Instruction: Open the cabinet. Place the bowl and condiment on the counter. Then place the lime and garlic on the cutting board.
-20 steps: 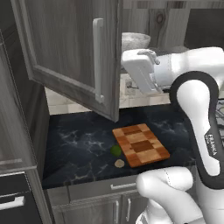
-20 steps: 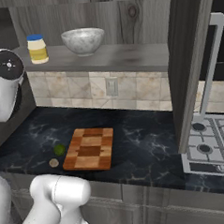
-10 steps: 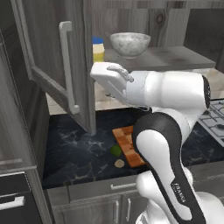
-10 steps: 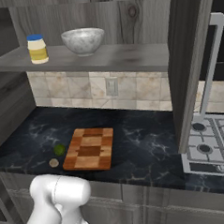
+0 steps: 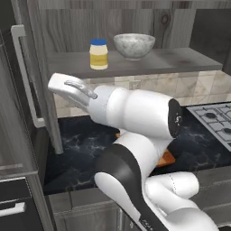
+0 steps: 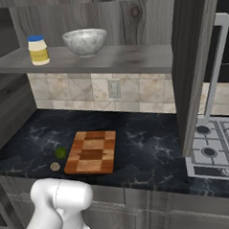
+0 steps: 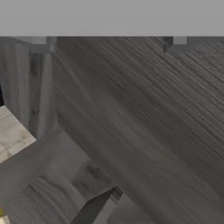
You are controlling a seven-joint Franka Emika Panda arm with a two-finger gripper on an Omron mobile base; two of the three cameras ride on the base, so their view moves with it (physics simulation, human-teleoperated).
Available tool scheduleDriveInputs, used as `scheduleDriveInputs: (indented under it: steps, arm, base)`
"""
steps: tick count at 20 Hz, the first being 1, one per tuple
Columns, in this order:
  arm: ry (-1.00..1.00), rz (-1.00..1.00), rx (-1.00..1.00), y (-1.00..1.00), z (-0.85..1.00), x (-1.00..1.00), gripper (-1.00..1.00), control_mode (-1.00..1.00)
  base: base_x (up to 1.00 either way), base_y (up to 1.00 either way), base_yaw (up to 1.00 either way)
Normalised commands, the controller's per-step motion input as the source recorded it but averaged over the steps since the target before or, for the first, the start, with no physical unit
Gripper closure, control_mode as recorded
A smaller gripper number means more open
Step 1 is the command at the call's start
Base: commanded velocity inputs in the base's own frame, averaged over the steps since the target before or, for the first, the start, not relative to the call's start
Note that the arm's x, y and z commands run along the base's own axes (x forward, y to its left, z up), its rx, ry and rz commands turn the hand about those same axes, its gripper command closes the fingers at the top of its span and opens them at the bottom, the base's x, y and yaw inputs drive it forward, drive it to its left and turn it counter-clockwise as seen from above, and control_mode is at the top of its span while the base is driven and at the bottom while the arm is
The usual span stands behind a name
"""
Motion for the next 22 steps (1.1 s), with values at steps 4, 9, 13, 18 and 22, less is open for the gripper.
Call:
scheduleDriveInputs:
  steps: [4, 9, 13, 18, 22]
  arm:
    - [0.13, 0.0, 0.0, 0.73, -0.12, 0.09, -1.0, -1.0]
    - [0.17, 0.0, -0.03, 0.78, -0.16, 0.15, -1.0, -1.0]
    - [0.2, 0.0, -0.15, 0.64, -0.22, 0.17, -1.0, -1.0]
    - [0.06, 0.0, -0.11, 0.22, -0.15, 0.03, -1.0, -1.0]
    - [0.0, 0.0, -0.09, 0.14, -0.16, 0.0, -1.0, -1.0]
  base:
    - [0.0, 0.0, 0.0]
    - [0.0, 0.0, 0.0]
    - [0.0, 0.0, 0.0]
    - [0.0, 0.0, 0.0]
    - [0.0, 0.0, 0.0]
